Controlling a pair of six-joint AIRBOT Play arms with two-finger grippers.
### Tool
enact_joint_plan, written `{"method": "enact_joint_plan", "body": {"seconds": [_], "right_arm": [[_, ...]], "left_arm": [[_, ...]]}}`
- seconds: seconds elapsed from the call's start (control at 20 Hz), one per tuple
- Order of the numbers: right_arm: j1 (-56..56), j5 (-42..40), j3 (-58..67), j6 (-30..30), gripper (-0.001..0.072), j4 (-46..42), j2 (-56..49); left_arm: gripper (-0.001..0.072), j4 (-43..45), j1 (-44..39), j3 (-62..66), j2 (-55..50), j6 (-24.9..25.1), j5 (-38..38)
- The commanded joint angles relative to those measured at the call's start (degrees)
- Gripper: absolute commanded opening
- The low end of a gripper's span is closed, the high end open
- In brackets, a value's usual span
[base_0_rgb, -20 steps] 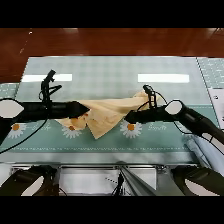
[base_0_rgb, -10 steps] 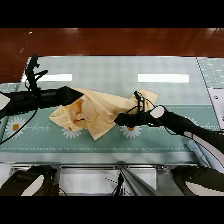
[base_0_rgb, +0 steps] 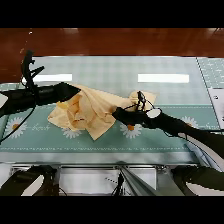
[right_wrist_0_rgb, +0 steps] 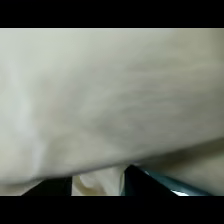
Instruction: Fold the shirts.
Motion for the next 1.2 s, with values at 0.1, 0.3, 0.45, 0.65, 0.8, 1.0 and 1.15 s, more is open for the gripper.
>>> {"method": "enact_joint_plan", "body": {"seconds": [0.1,0.3,0.45,0.65,0.8,1.0,1.15], "right_arm": [[0.13,5.51,3.80,1.22,0.0020,1.70,-4.02],[-3.13,16.26,7.76,-6.40,0.0019,-2.21,-1.25],[-9.70,27.85,8.52,-5.68,0.0019,-13.07,9.73],[-22.58,36.46,8.96,-1.53,0.0019,-15.89,30.97],[-32.74,38.47,12.33,3.43,0.0018,-15.91,44.68],[-44.50,44.78,23.50,7.65,0.0018,-15.93,52.57],[-51.10,50.21,33.38,9.55,0.0018,-16.04,52.59]], "left_arm": [[0.0028,-1.14,0.04,0.04,0.04,0.02,0.52],[0.0027,-1.09,2.75,3.58,0.94,1.57,0.68],[0.0027,-1.09,12.28,14.62,1.75,3.48,0.26],[0.0027,-1.11,26.93,32.39,1.73,3.43,-2.36],[0.0027,-1.18,32.24,43.58,1.73,2.43,-6.25],[0.0027,-1.36,32.48,55.36,1.73,-1.05,-9.07],[0.0026,-1.31,32.50,63.52,1.73,-2.21,-13.35]]}}
